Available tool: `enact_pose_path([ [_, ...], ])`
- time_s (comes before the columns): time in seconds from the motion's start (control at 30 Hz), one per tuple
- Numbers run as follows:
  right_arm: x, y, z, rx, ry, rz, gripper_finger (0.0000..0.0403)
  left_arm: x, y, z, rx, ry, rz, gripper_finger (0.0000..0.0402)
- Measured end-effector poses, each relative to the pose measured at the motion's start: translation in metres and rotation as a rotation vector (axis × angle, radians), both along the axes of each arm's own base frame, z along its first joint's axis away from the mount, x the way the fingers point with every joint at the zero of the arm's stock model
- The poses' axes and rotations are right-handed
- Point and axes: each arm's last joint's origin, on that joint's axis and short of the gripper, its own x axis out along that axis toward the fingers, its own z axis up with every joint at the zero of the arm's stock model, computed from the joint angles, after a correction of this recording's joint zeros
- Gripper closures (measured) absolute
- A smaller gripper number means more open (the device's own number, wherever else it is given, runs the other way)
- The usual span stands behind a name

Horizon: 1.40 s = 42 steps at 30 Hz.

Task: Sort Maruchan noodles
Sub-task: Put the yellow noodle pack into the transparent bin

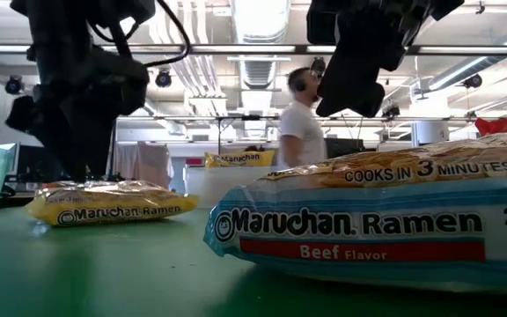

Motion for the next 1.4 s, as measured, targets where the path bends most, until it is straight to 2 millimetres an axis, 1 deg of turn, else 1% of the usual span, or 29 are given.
enact_pose_path([
  [0.13,0.001,-0.002,0.0,-0.008,-0.005,0.002,0.0273,0.007,-0.003,-0.012,-0.003,0.023,0.04,0.0242],
  [0.23,0.001,-0.004,0.0,-0.014,-0.007,0.003,0.0273,0.012,-0.004,-0.021,0.027,0.033,-0.016,0.0242],
  [0.3,0.001,-0.004,0.0,-0.025,-0.009,0.013,0.0273,0.016,-0.005,-0.025,0.062,0.027,-0.119,0.0242],
  [0.43,0.001,-0.004,0.0,-0.044,-0.015,0.034,0.0273,0.023,-0.007,-0.028,0.157,0.005,-0.39,0.0242],
  [0.57,0.001,-0.005,0.0,-0.059,-0.02,0.046,0.0273,0.033,-0.008,-0.026,0.309,-0.042,-0.711,0.0242],
  [0.67,0.001,-0.005,0.0,-0.078,-0.027,0.06,0.0273,0.042,-0.009,-0.022,0.42,-0.126,-0.931,0.0242],
  [0.7,0.001,-0.005,0.0,-0.082,-0.028,0.056,0.0273,0.045,-0.009,-0.021,0.449,-0.151,-0.968,0.0243],
  [0.77,0.002,-0.006,0.0,-0.094,-0.031,0.038,0.0273,0.048,-0.008,-0.019,0.483,-0.162,-0.977,0.0244],
  [0.87,0.002,-0.007,0.0,-0.076,-0.025,-0.003,0.0273,0.051,-0.007,-0.011,0.484,-0.154,-0.909,0.0248],
  [0.93,0.002,-0.008,0.001,-0.061,-0.023,-0.04,0.0273,0.054,-0.009,-0.001,0.457,-0.186,-0.804,0.0251],
  [1.0,0.003,-0.008,0.001,-0.041,-0.024,-0.073,0.0273,0.055,-0.014,0.006,0.383,-0.231,-0.63,0.0253],
  [1.13,0.005,-0.009,0.003,-0.012,-0.042,-0.154,0.0273,0.05,-0.025,0.004,0.18,-0.248,-0.207,0.0255],
  [1.2,0.006,-0.01,0.003,-0.01,-0.058,-0.185,0.0273,0.047,-0.034,0.004,0.108,-0.27,-0.022,0.0255],
  [1.27,0.007,-0.014,0.002,-0.005,-0.057,-0.203,0.0273,0.042,-0.046,0.002,0.085,-0.287,0.107,0.0255],
  [1.4,0.012,-0.027,-0.007,0.003,-0.023,-0.261,0.0273,0.034,-0.062,0.001,0.066,-0.346,0.292,0.0255],
])
